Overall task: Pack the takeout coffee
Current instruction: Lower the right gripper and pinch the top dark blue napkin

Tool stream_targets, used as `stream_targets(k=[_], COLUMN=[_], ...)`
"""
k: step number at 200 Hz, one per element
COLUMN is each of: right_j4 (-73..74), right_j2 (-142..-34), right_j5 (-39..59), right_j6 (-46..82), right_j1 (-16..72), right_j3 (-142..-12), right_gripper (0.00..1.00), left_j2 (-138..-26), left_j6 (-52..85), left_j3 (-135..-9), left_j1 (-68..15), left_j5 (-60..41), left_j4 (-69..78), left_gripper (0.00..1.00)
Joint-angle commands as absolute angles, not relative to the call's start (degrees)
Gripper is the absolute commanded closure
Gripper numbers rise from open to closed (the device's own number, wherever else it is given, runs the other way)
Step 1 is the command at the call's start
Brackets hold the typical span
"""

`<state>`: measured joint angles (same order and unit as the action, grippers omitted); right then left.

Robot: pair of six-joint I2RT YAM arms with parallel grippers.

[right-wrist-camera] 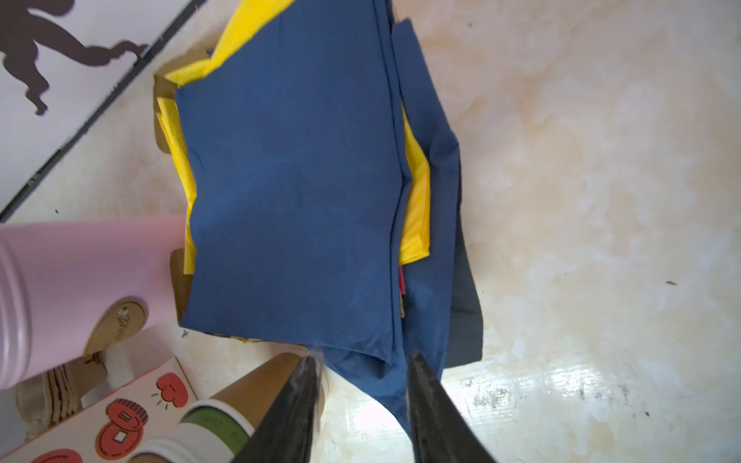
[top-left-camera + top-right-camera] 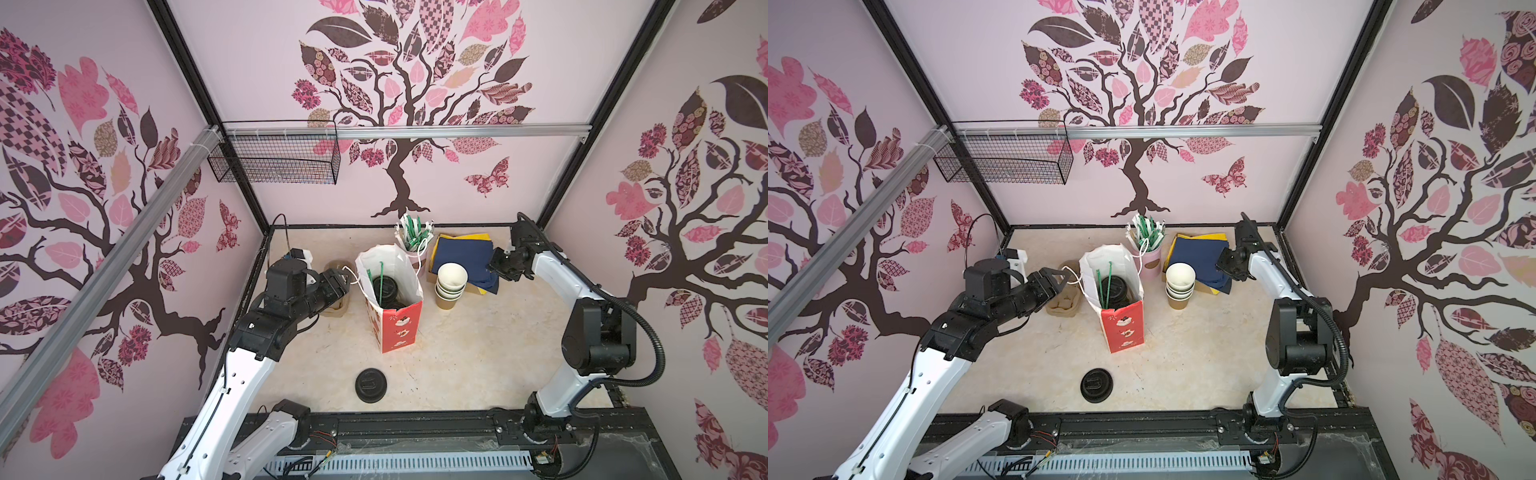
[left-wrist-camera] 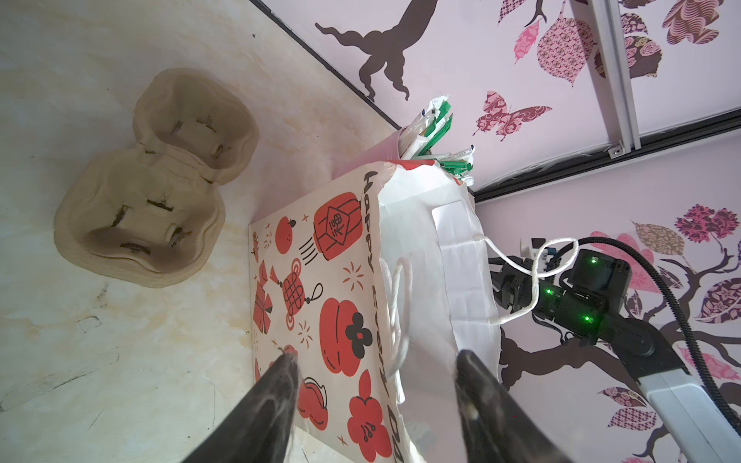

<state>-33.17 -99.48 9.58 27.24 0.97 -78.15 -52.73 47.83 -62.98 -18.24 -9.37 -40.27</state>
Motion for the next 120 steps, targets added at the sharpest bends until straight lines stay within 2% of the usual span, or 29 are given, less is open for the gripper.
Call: stream_targets(k=[1, 52, 66, 97, 120], right_j4=[-32.30, -33.67, -33.22, -33.00, -33.72], right_j2=[-101.79, -104.79, -105.28, -105.14, -104.61], right_j5=[10.59, 9.78, 10.65, 11.54, 11.32], right_j6=[26.89, 26.87, 26.89, 26.95, 26.78], right_j1=[0.91, 0.81, 0.85, 0.85, 0.83], right_j3=[-77.42, -78.31, -78.19, -78.60, -79.37], right_gripper=[0.60, 0.58, 0.61, 0.72, 0.73], left_j2=[-52.86, -53.08, -53.09, -53.03, -53.08], left_j6=[47.46, 47.46, 47.46, 47.29, 47.35], left_j3=[-61.63, -61.90, -61.99, -62.24, -62.20], left_j1=[-17.93, -17.93, -17.93, -17.92, -17.93], left_j5=[-9.93, -9.93, -9.93, -9.79, -9.78], left_j4=[-39.35, -39.41, -39.39, -39.63, -39.64], left_gripper=[0.35, 0.35, 0.35, 0.35, 0.35])
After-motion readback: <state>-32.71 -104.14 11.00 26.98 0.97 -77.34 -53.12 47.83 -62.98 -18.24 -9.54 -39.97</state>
